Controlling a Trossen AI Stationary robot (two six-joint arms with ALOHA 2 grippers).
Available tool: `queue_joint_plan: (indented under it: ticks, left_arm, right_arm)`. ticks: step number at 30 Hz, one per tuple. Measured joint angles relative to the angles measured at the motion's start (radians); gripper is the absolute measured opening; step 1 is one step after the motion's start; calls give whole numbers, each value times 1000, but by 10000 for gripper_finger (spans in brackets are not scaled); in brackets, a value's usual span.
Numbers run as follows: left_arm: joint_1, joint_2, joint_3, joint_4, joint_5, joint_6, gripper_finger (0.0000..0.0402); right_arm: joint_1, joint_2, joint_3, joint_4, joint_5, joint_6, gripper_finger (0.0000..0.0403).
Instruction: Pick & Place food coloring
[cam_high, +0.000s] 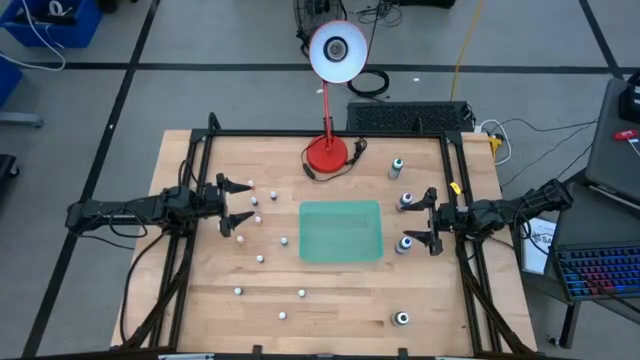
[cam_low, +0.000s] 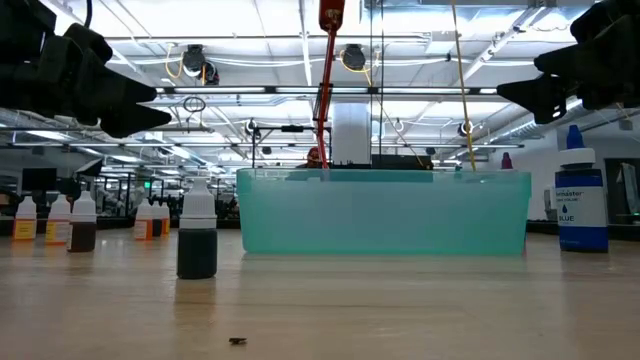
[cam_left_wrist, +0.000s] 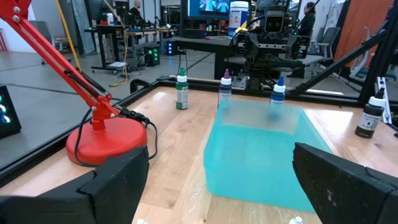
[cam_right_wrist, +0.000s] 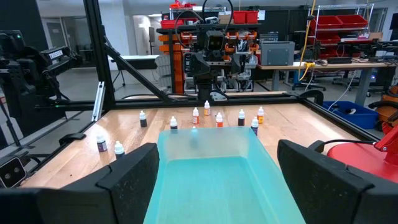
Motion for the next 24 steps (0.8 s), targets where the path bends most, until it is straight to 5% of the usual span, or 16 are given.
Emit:
queue_joint_plan:
  ticks: [24]
  left_arm:
    - [0, 0, 0, 46, 2, -67, 392]
  right_arm:
    - [0, 0, 0, 0, 0, 0, 313]
